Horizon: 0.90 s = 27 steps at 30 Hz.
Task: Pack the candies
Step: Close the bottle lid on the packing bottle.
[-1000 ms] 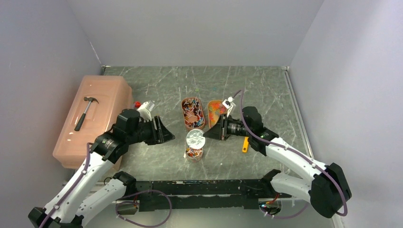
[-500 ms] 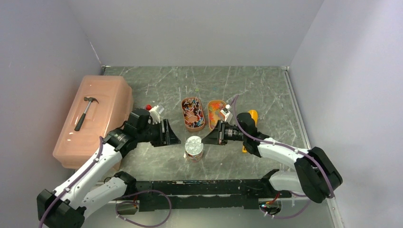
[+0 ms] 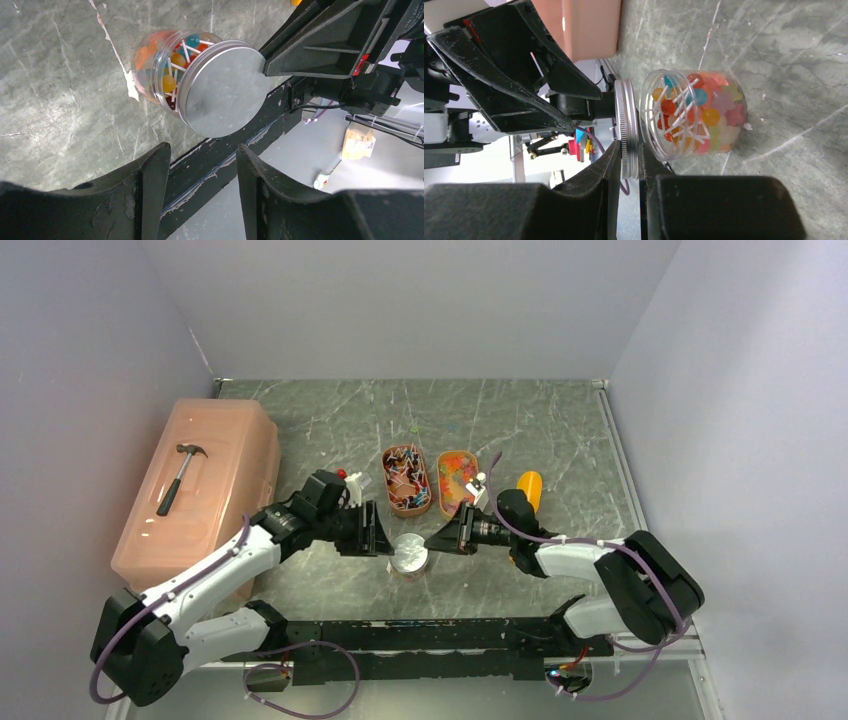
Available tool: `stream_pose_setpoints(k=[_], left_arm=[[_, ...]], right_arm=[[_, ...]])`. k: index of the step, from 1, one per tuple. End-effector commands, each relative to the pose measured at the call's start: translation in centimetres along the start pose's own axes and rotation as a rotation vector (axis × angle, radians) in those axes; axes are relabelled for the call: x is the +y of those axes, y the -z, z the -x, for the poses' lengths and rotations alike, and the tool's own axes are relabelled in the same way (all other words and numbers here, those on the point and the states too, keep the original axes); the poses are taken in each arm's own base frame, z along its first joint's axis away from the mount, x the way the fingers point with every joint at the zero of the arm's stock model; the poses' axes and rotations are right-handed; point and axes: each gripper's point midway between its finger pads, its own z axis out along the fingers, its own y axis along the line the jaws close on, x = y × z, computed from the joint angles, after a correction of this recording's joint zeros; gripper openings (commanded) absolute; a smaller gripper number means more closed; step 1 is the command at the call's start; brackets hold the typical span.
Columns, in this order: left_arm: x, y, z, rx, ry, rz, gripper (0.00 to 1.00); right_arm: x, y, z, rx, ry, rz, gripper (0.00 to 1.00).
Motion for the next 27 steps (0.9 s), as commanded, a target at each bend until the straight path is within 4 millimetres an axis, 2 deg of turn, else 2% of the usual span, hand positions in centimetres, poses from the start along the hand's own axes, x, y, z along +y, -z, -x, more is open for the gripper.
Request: stream_pose_setpoints(k=[1,9,27], left_arm=[[0.0,-1.1,0.3,-0.007,-0.002,-0.001,0.56],[0.7,-2.5,-0.3,0.032,0.008,0.025,0.54],[1.6,-3.7,-0.3,0.053,0.022,0.055,0.49]], right_arm=[[1.3,-0.2,1.1,-0.054,0.031,0.069,0.0],[0.7,-0.4,1.1,-0.059,0.011,0.064,0.0],[-1.0,-0.7,0.8,-0.063,-0.028,0.031,0.0]])
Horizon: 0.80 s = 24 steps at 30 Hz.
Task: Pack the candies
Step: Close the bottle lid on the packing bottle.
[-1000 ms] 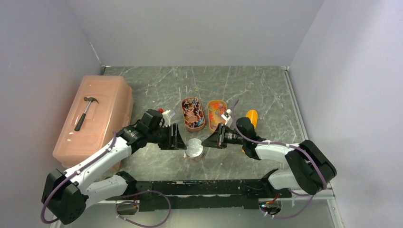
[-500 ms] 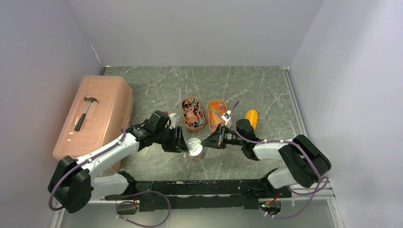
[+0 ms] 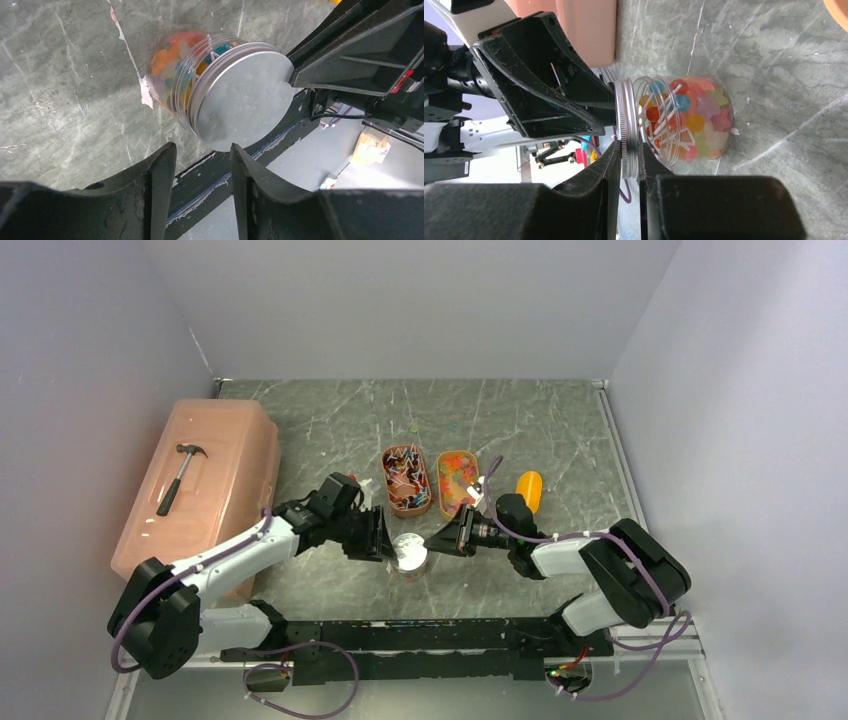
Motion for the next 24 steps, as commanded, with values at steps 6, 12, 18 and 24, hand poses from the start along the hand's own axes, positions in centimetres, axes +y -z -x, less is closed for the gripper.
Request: stream_pose_setpoints(k=[6,12,18,24], left_arm=[[-0.25,-0.63,0.55,-0.021,-0.011,-0.015,0.47],[-0.06,-0.98,0.39,-0.013,-0.004,-0.015,0.45],[-0.05,-0.89,0.51,-0.019,-0.005,-0.01,0.45],[0.22,-1.2,0.35,-0.012,-0.002,-0.006,0.43]], right_arm=[[0.42,-0.01,0.57,-0.036,0.021,0.033,0.0],[0.34,-0.26,0.59,-0.039,0.008,0.039,0.0],[0.43,-0.68,0.59,-0.036,-0.003,0.052,0.0],[0.13,-0.81,0.55,-0.04,-0.012,0.051,0.0]])
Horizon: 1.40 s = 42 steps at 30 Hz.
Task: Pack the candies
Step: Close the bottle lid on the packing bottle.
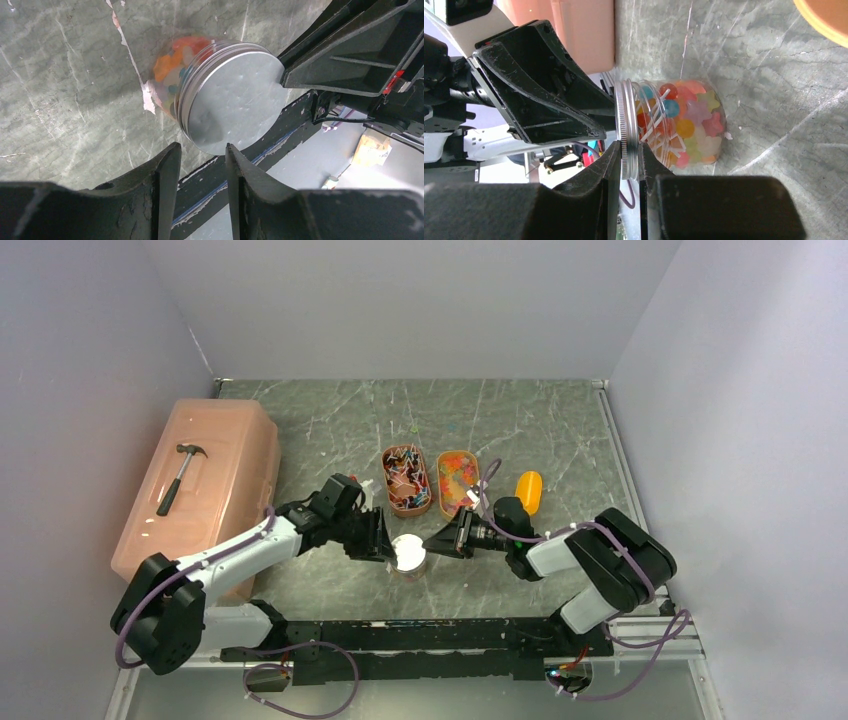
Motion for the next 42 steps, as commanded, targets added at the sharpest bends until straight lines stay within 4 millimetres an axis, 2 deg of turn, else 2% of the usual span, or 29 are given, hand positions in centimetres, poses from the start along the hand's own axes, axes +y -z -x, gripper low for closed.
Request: stream_pose_setpoints(k=[1,14,30,42], left_arm=[[-0.1,-0.5,0.3,-0.012,-0.005,-0.008,0.43],[-0.3,-1.2,0.6,-0.005,-0.005,-0.018,0.34],[-0.7,-1.6,0.9,0.0,-0.009,-0.02,0.31],[-1.1,-1.6,1.1,0.0,-0.012,-0.025,0.31]], right_arm=[[1.2,-0.2,0.6,-0.031,0.039,0.057,0.0],[0.8,0.1,0.7,-0.051,0.05,0.032,0.0],[0.5,0.9,1.2,-0.084,0.139,-0.047,0.27],[1.3,1.7,1.9,-0.115,0.223,-0.087,0.32]])
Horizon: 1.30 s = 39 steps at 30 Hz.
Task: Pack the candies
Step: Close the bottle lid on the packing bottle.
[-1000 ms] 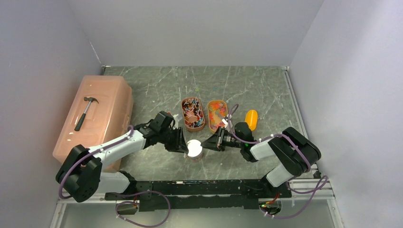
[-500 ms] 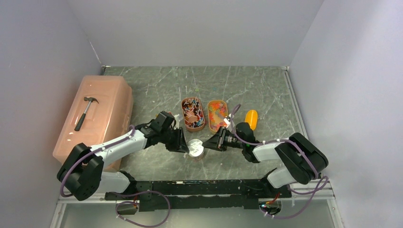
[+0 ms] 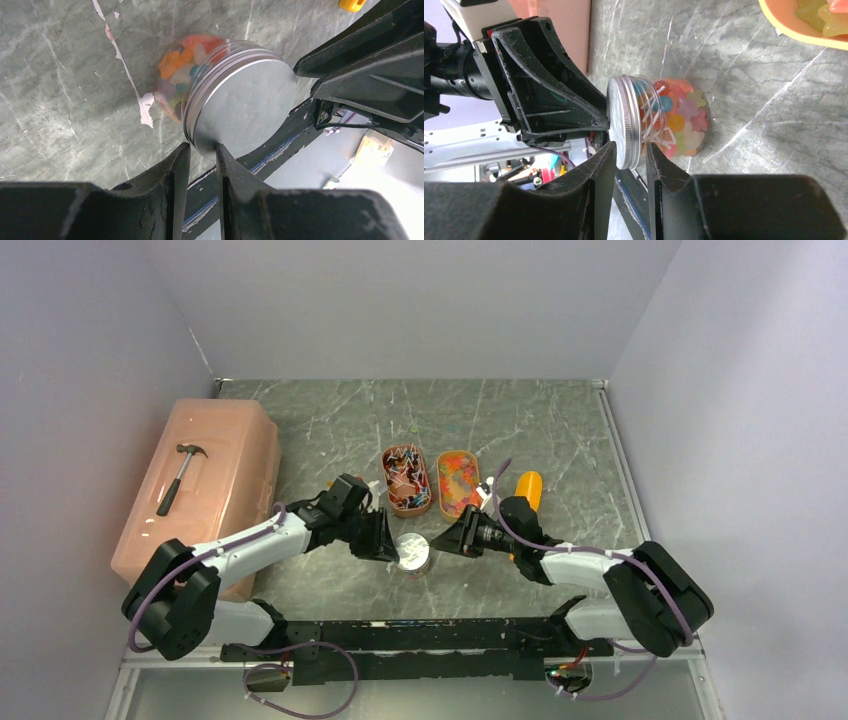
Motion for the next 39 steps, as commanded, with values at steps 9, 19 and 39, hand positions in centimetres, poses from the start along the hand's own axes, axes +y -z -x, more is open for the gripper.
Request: stream_pose_setpoints(k=[9,19,39], left_arm=[[-1.6,0.2,1.5,-0.024,-0.021,-0.024,0.33],[-2.0,0.2,1.9,-0.027,-0.027,-0.025,0.34],[-1.3,0.4,2.8,-0.056,-0.036,0.026,0.5]], right_arm=[[1.5,-0.2,1.8,-0.031,0.132,-0.032,0.33],[0.8,-1.1,1.5,-0.003,0.164,-0.091,0.33],[-3.2,-1.5,0.4,0.021,0.16,-0.227,0.28]])
